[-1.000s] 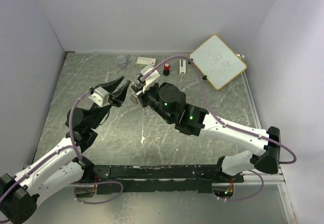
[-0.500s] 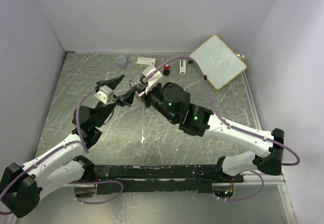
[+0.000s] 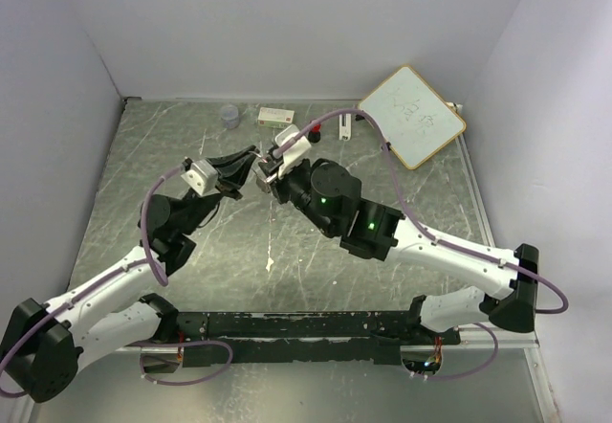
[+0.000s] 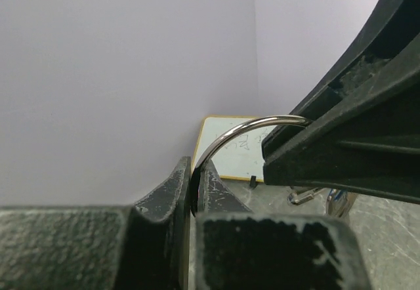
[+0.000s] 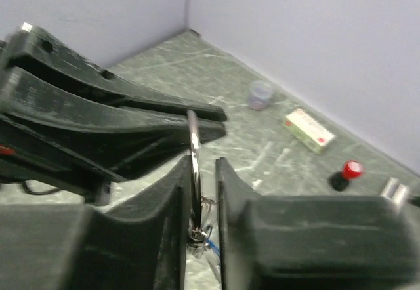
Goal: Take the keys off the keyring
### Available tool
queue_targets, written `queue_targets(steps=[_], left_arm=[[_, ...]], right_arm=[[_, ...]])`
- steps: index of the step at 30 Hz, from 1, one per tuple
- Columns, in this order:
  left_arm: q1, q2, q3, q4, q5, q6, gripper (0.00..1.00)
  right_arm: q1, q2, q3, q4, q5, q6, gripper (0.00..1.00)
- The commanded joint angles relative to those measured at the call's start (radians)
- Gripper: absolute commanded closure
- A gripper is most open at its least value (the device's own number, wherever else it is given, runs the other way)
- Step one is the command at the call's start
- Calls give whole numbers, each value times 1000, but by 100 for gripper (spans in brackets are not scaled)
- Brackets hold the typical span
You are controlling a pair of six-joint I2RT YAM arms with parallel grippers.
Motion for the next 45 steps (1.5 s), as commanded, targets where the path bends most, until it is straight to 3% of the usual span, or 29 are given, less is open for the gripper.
queue_targets(steps=[1, 2, 3, 6, 8, 11, 14, 15, 17, 18, 22, 25, 30, 36, 38, 40, 45], left_arm=[[8, -55, 82, -76, 6, 35, 93], [8, -65, 113, -167, -80, 89, 93], [8, -68, 148, -270, -138, 118, 93], [7, -59, 222, -470, -352, 248, 93], [8, -68, 246, -543, -348, 263, 93], [4, -77, 252, -577, -108, 297, 93], [-1, -29, 295, -623, -387, 238, 93], [1, -34, 287, -607, -373, 246, 93], [1, -68, 261, -569, -47, 259, 93], [-2, -73, 263, -543, 10, 244, 93], [-4, -42, 306, -565, -129, 218, 93], [-24, 21, 402, -707, -165, 247, 93], [-107, 169, 560, -883, -419, 409, 93], [-165, 324, 738, -1004, -899, 672, 93], [-191, 354, 764, -1095, -964, 765, 93], [-234, 341, 732, -1144, -936, 864, 93], [-245, 108, 630, -1021, -635, 876, 93]], right_arm=[[5, -31, -48, 8, 198, -55, 61], [6, -38, -59, 12, 233, -69, 47], [6, -51, -66, 17, 270, -80, 38], [8, -114, -123, 105, 336, -118, 32], [8, -153, -156, 159, 360, -146, 29], [9, -166, -167, 190, 402, -182, 29], [9, -154, -143, 161, 433, -184, 29], [10, -150, -138, 150, 438, -179, 29], [10, -146, -140, 136, 440, -173, 30], [9, -144, -145, 138, 440, -173, 31], [9, -145, -140, 91, 382, -134, 35], [10, -162, -159, 76, 364, -104, 36], [9, -200, -202, 86, 391, -110, 36], [10, -232, -213, 52, 402, -91, 36], [10, -242, -222, 48, 405, -89, 36], [10, -250, -236, 58, 393, -88, 36], [10, -237, -247, 46, 370, -63, 36]])
